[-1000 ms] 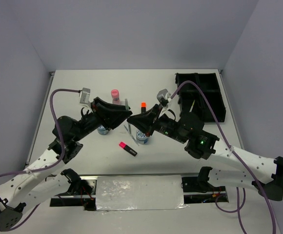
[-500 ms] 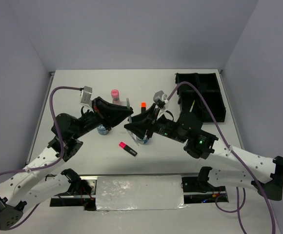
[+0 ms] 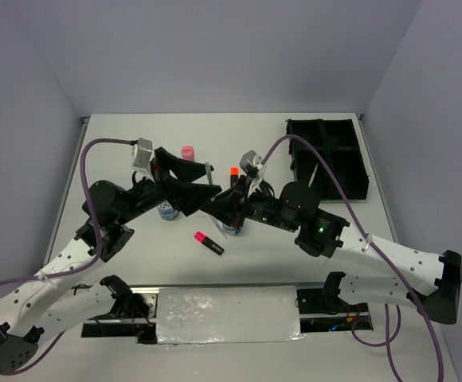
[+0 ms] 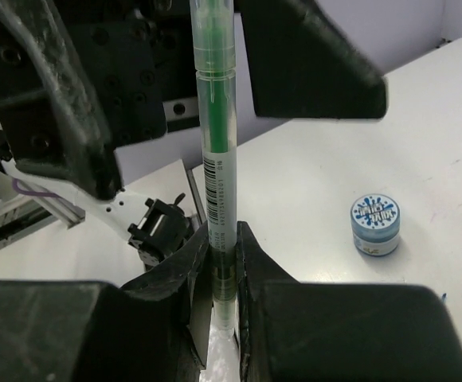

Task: Sort the stationery into containers
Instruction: Close the pen cap on the pen.

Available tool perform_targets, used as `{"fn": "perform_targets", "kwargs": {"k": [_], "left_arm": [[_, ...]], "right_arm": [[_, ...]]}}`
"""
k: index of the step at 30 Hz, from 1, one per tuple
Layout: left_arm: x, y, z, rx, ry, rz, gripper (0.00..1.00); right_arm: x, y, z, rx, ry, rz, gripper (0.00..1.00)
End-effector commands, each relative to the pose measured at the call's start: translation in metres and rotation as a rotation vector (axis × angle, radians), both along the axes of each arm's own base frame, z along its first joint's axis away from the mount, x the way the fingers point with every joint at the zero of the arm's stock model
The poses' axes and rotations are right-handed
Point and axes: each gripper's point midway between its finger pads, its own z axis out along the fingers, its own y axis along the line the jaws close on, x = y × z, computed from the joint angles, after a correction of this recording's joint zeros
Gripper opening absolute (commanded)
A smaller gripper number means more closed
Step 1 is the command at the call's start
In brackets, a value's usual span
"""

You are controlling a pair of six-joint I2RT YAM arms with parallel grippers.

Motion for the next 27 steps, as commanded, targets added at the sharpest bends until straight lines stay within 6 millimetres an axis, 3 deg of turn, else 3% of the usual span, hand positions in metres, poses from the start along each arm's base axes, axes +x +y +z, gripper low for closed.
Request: {"fn": "perform_targets", "kwargs": {"k": [1,5,7,13,20,22,23,24,27], "left_arm": [[0.013,0.008,0.021,0.021,-0.054,0.108,0.89],[0.015,0.01,0.042,0.006,-0.101,0.129,0.9],[0.02,0.007,0.043,0.019,-0.101,0.136,0.89],[0.026,0.003,0.05,0.02,-0.101,0.138,0.78],[0.023,-0.004,0.028,0.04,-0.049,0.084,0.39],[0.023,-0.006,0.014,0.056,-0.01,0.078,0.22],[0.023,-0.006,0.009,0.058,0.002,0.075,0.07],[0.021,-0.006,0.006,0.052,0.017,0.066,0.0],[0.019,-0.008,-0.009,0.053,0.063,0.045,0.0]], "right_arm": [[0.004,-0.006,0.021,0.036,-0.035,-0.03,0.0],[0.002,-0.004,0.015,0.029,-0.023,-0.015,0.0],[0.001,-0.005,0.014,0.026,-0.021,-0.01,0.0],[0.002,-0.006,0.01,0.004,-0.014,-0.023,0.0],[0.007,-0.01,0.012,0.005,-0.016,-0.054,0.0],[0.008,-0.011,0.019,0.016,-0.023,-0.06,0.0],[0.008,-0.012,0.025,0.024,-0.031,-0.062,0.0],[0.011,-0.013,0.029,0.03,-0.035,-0.071,0.0],[0.014,-0.013,0.049,0.053,-0.07,-0.071,0.0]]}}
